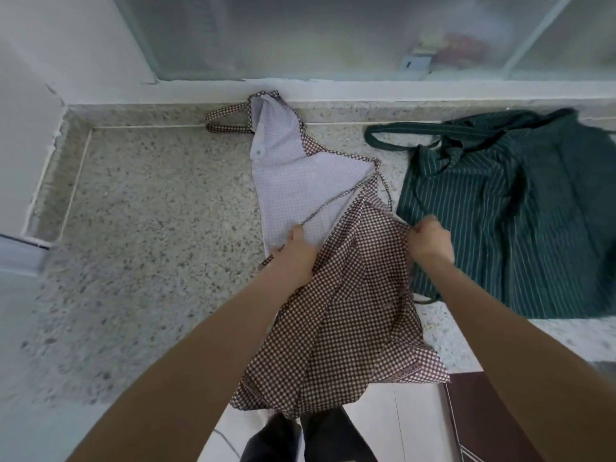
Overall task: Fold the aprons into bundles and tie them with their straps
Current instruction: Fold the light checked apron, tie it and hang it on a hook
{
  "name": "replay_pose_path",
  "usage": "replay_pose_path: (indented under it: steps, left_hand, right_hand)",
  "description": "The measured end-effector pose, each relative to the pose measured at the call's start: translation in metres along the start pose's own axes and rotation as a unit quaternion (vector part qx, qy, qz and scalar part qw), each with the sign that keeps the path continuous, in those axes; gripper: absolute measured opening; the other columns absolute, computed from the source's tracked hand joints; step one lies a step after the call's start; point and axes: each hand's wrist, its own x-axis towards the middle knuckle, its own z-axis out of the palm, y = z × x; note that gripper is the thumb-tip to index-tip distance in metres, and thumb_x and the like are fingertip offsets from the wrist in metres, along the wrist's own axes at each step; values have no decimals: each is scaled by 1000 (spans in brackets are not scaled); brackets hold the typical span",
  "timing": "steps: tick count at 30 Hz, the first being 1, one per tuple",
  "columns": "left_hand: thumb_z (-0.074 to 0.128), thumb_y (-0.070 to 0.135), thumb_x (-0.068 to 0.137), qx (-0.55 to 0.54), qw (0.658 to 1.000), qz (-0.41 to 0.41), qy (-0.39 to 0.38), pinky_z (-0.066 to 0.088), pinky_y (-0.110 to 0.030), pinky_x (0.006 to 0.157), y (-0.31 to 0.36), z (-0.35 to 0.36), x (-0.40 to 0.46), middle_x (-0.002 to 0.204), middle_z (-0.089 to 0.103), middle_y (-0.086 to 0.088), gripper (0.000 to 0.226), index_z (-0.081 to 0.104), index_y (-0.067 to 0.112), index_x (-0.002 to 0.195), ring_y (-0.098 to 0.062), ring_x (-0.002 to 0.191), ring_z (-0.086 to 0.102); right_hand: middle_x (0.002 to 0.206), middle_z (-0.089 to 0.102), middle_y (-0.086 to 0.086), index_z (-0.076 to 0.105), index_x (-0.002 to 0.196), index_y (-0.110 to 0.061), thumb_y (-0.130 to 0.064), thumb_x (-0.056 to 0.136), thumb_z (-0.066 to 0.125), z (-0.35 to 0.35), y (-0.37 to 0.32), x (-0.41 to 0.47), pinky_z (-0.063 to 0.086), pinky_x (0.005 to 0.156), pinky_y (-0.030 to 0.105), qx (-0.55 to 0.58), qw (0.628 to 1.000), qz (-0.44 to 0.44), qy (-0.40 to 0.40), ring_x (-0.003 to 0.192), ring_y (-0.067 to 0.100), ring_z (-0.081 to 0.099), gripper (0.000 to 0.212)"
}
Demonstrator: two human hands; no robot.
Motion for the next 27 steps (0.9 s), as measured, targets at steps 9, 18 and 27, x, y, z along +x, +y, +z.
replay_pose_path:
  steps: [9, 18, 27]
  left_hand:
    - [53, 10, 87, 5, 999, -29, 27, 14, -68, 108, 15, 8, 0, 151, -13, -10, 45, 49, 26, 129, -40, 138, 17]
    - [50, 15, 91, 9, 998, -19, 55, 2, -65, 111, 28, 5, -15, 154, -8, -23, 46, 43, 17, 136, -37, 143, -13]
    - [53, 38, 91, -166, 978, 45, 115, 46, -40, 90, 32, 13, -59, 112, 55, -8, 33, 43, 12, 108, -25, 102, 56]
  right_hand:
    - [136, 33, 22, 24, 138, -6, -24, 88, 63, 12, 25, -26, 42, 101, 50, -32, 995, -45, -83, 123, 39, 41, 66]
    - [113, 55, 10, 23, 132, -4, -32, 65, 83, -3, 79, -59, 51, 77, 34, 101, 946, 103, -289, 107, 31, 59, 94]
    - [132, 53, 17, 37, 135, -6, -30, 91, 59, 1, 104, -97, 51, 92, 40, 168, 983, 62, -40, 111, 34, 58, 55]
